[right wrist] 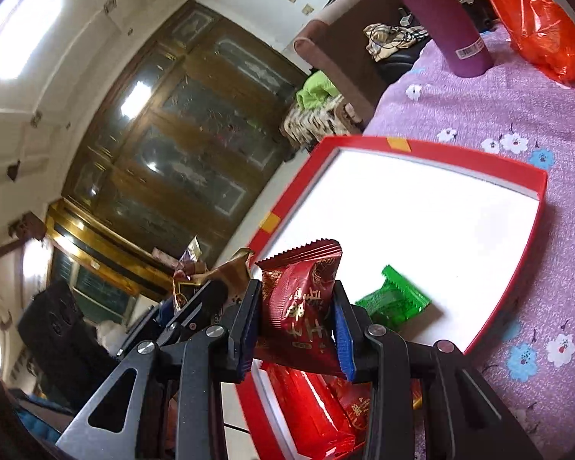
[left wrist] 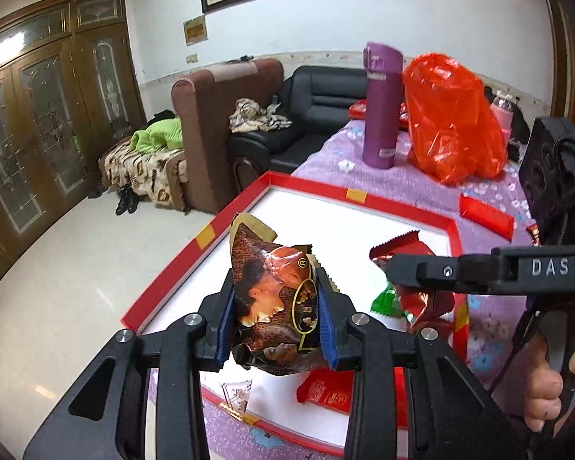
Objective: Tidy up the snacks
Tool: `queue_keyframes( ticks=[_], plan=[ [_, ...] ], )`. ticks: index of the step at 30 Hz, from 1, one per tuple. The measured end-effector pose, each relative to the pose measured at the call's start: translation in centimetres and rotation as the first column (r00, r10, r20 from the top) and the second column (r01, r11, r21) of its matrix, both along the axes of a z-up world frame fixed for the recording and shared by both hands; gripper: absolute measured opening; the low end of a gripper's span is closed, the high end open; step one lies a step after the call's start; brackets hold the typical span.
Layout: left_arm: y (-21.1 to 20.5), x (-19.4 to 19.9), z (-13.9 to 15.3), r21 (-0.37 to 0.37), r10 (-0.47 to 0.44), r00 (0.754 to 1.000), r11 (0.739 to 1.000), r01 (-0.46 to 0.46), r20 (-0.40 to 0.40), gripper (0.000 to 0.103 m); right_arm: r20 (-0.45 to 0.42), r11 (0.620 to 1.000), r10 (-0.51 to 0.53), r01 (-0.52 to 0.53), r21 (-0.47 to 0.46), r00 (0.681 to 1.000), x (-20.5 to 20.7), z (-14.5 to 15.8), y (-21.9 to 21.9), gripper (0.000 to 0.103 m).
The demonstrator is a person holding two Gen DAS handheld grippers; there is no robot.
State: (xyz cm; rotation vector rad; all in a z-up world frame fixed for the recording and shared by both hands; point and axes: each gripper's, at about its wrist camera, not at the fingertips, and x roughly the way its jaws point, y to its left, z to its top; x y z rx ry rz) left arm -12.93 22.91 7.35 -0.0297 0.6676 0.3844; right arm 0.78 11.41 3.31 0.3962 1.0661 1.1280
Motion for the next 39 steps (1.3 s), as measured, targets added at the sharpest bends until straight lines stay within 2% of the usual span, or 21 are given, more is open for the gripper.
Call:
queue_keyframes(
  ticks=[5, 8, 12, 17, 39],
  plan=[
    [-0.1, 0.0, -0.5, 0.098, 0.077, 0.997, 0.992, -0.074, -0.025, 0.039, 0.033, 0.997, -0.004, 0.007, -0.072, 0.999, -0.4, -0.3, 0.6, 0.04],
    [-0.1, -0.2, -0.2, 0.138, 0.118, 0.993, 0.984, -0.115, -0.013, 0.044, 0.068, 0.996, -0.059, 0.063, -0.061, 0.996, -0.2, 0.4, -0.5, 0.051],
    [-0.5, -0.5, 0.5, 0.197, 0.136, 0.991, 0.971, -0.137, 0.017, 0.054, 0.087, 0.992, -0.116, 0.119, -0.03, 0.989, 0.2, 1.0, -1.8, 0.051],
    [-0.7, -0.9, 1.0, 0.215, 0.135, 0.99, 0.967, -0.139, 0.034, 0.058, 0.066, 0.989, -0.14, 0.142, -0.031, 0.988, 0.7, 0.8, -2.3, 0.052],
    [-0.9, -0.4, 1.0, 0.21, 0.127, 0.992, 0.969, -0.126, 0.009, 0.058, 0.046, 0.987, -0.155, 0.157, -0.028, 0.987, 1.1, 1.0, -3.0, 0.052]
  ],
)
